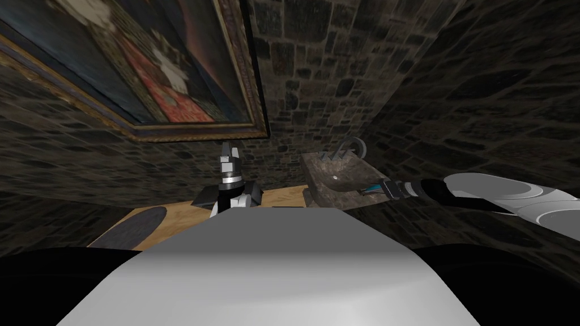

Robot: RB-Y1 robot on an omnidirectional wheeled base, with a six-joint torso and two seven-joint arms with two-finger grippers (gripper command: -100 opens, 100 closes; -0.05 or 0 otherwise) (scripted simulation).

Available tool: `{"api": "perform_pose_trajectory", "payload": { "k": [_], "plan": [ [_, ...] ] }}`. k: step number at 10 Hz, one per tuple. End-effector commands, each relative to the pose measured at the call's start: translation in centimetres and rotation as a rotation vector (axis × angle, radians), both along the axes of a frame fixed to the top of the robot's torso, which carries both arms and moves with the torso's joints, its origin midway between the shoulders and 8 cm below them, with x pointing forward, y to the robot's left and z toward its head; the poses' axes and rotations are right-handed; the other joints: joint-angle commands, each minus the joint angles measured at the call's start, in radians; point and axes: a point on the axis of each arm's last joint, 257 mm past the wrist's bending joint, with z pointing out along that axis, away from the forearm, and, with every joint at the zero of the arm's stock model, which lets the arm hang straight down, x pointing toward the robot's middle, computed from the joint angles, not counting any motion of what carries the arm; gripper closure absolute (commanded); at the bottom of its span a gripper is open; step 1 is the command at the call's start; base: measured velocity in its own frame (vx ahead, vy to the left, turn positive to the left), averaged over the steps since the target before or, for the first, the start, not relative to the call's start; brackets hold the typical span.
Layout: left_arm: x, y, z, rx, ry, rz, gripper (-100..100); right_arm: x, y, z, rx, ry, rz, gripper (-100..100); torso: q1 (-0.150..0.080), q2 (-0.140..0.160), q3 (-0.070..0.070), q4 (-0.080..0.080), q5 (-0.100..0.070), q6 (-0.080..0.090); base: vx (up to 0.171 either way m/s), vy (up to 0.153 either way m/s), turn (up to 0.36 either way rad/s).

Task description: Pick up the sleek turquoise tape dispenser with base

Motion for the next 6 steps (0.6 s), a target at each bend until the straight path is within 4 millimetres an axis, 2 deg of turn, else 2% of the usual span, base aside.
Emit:
{"api": "perform_pose_trajectory", "payload": {
  "k": [1,2,3,4,6],
  "plan": [
    [0.0,0.0,0.0,0.0,0.0,0.0,0,0.0,0.0,0.0,0.0,0.0,0.0,100,0.0,0.0,0.0,0.0,0.0,0.0,0.0,0.0,0.0],
    [0.0,0.0,0.0,0.0,0.0,0.0,0,0.0,0.0,0.0,0.0,0.0,0.0,0,0.0,0.0,0.0,0.0,0.0,0.0,0.0,0.0,0.0],
    [0.0,0.0,0.0,0.0,0.0,0.0,0,0.6,0.2,0.2,-0.004,0.002,-0.012,100,0.0,0.0,0.0,0.0,0.0,0.0,-0.079,-0.035,0.126],
    [0.0,0.0,0.0,0.0,0.0,0.0,0,1.1,0.6,0.4,-0.017,0.002,-0.009,100,-0.001,0.003,0.002,0.001,0.0,-0.001,-0.153,-0.083,0.212],
    [0.0,0.0,0.0,0.0,0.0,0.0,0,1.7,0.9,0.7,-0.018,0.005,-0.029,100,-0.004,0.008,0.005,0.002,0.0,0.001,-0.09,-0.076,0.073]
  ]
}}
